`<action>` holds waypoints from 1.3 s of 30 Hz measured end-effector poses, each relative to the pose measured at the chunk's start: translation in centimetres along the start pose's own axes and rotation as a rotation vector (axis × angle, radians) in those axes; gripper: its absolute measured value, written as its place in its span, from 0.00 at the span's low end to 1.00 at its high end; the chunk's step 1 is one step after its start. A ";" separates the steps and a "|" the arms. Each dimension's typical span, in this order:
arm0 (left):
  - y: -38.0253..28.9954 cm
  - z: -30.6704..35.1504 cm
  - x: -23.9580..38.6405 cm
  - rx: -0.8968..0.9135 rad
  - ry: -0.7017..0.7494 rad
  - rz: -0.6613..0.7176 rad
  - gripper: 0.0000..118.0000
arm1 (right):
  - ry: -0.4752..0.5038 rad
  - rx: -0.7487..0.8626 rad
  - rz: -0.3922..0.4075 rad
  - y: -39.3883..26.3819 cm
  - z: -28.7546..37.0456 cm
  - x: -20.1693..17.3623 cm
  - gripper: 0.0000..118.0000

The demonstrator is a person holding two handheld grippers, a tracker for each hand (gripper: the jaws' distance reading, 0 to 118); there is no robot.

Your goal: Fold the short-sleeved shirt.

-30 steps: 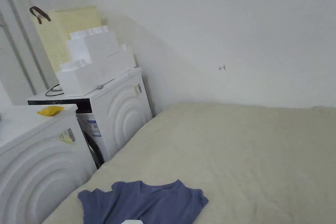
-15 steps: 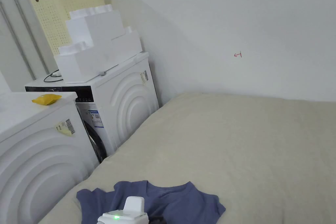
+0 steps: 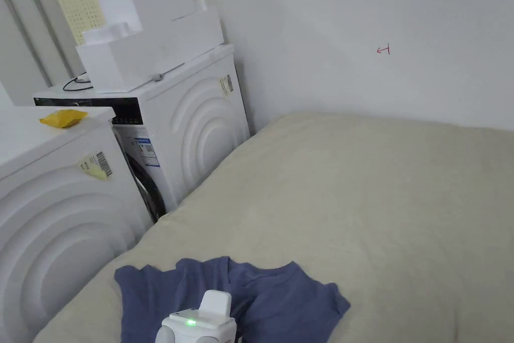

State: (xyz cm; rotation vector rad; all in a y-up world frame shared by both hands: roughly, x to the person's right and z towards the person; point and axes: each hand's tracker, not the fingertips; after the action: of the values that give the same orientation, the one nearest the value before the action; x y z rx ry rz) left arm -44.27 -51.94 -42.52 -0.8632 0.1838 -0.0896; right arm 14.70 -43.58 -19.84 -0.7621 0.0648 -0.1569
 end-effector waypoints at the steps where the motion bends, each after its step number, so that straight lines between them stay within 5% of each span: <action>1: 0.1 -0.1 -0.3 0.000 -0.006 0.026 0.03 | 0.007 -0.004 0.001 0.0 0.0 -0.1 0.05; 4: 0.5 0.5 -2.3 0.001 -0.070 0.221 0.00 | 0.018 0.009 0.018 -0.2 0.8 -0.5 0.05; 9: 2.6 8.7 -4.9 0.166 -0.112 0.348 0.00 | 0.059 0.039 0.036 -0.3 2.2 0.2 0.05; 16: 10.3 23.5 -7.3 0.428 -0.075 0.268 0.00 | 0.110 0.099 -0.007 -0.9 4.5 1.6 0.05; 23: 19.6 31.9 -4.3 0.614 -0.029 -0.005 0.00 | 0.108 0.169 -0.080 -1.6 6.9 3.2 0.05; 26: 19.9 29.6 0.3 0.561 -0.122 -0.055 0.00 | 0.091 0.167 -0.122 -2.4 7.3 4.1 0.05; 31: 16.0 21.4 16.8 0.464 -0.213 -0.295 0.00 | 0.051 0.161 -0.165 -4.1 8.4 6.2 0.05; 39: 4.1 18.7 49.9 0.247 -0.807 -0.524 0.00 | -0.139 0.177 -0.283 -6.5 12.0 12.2 0.05</action>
State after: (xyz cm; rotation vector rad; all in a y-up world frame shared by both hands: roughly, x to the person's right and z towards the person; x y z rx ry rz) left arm 8.40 -42.94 -39.93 -0.6265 -0.7991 -0.2388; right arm 27.29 -42.07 -6.72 -0.6006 -0.1881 -0.3727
